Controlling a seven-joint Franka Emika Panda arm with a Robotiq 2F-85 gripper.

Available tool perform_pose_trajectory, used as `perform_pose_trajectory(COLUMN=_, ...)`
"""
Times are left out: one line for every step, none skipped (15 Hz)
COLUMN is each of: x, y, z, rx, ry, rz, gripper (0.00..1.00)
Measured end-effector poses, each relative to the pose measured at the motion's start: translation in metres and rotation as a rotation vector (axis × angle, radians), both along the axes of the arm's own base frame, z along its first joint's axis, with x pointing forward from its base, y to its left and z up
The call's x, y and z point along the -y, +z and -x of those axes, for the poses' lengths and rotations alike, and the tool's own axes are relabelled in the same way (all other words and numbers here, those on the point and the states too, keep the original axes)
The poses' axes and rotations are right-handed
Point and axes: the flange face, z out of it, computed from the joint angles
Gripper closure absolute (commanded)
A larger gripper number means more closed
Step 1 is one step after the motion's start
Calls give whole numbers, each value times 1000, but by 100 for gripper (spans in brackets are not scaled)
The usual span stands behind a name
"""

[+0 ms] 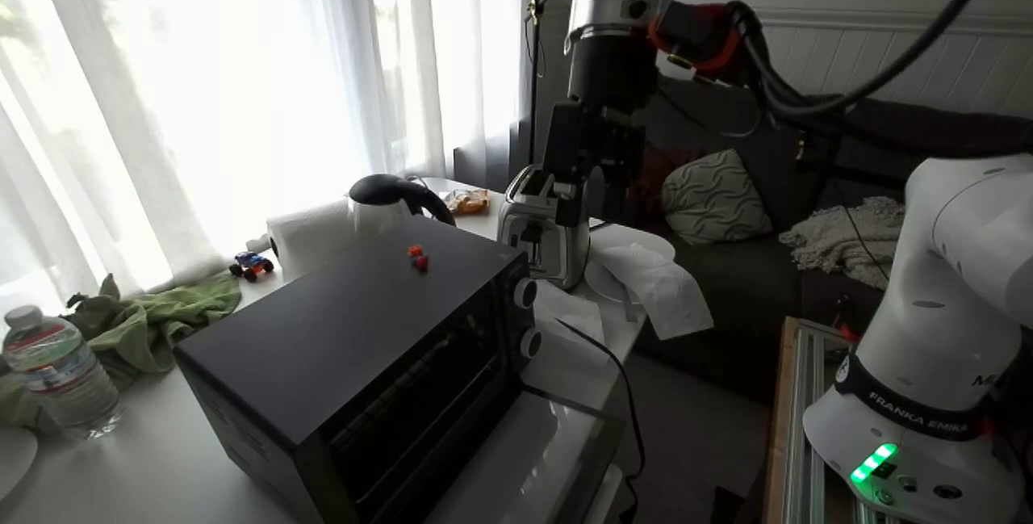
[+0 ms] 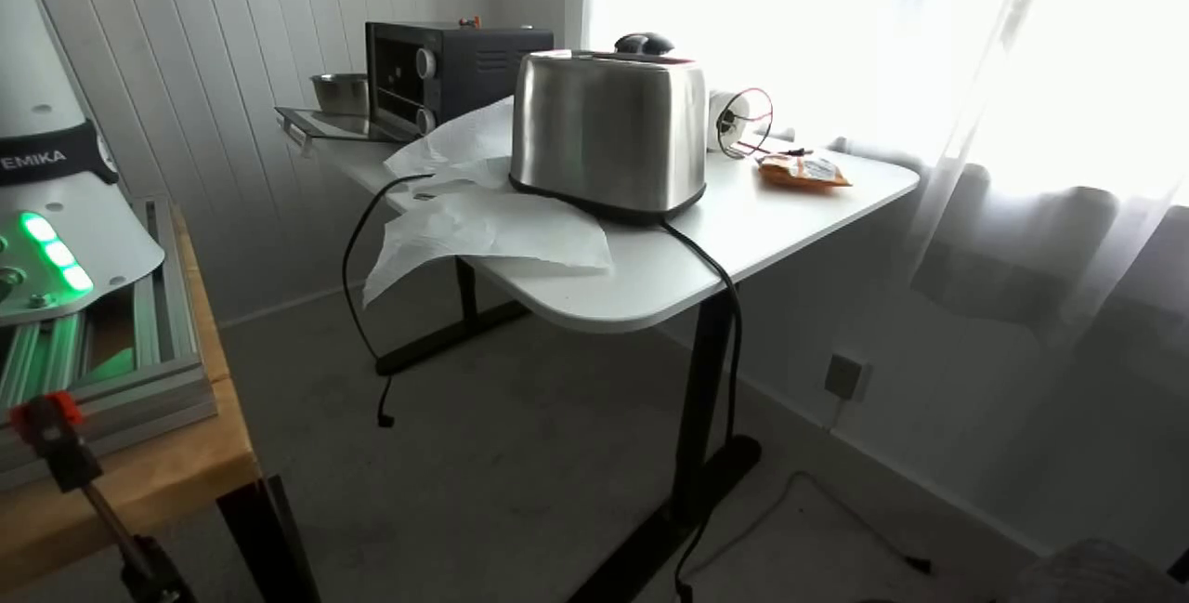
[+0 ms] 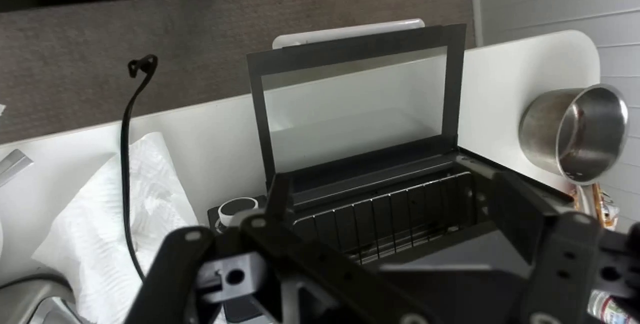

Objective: Close the toaster oven door

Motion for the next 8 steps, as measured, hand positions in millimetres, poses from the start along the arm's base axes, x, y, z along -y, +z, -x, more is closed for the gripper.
perform_pose_trajectory(x=11, y=-9, z=-4, rx=-19, ry=-3, rz=-34, gripper=0)
perform_pose_trajectory(x=23, y=-19, z=-9, rx=-39, ry=-7, rz=-67, gripper=0)
perform_pose_trajectory(x=33, y=-29, z=-12, rx=-60, ry=-10, rz=-97, gripper=0)
perform_pose_trajectory(x=43, y=-41, z=-15, rx=-82, ry=-11, rz=-122, gripper=0)
perform_pose_trajectory(x=51, y=-52, z=-17, rx=-105, ry=-13, rz=-142, gripper=0)
perform_pose_trajectory(x=58, y=-64, z=-18, rx=-129, ry=-11, rz=-160, gripper=0)
perform_pose_trajectory(x=63, y=-76, z=-18, rx=-148, ry=-9, rz=-171, gripper=0)
perform_pose_trajectory(x=68, y=-87, z=-17, rx=-166, ry=-7, rz=-180, gripper=0)
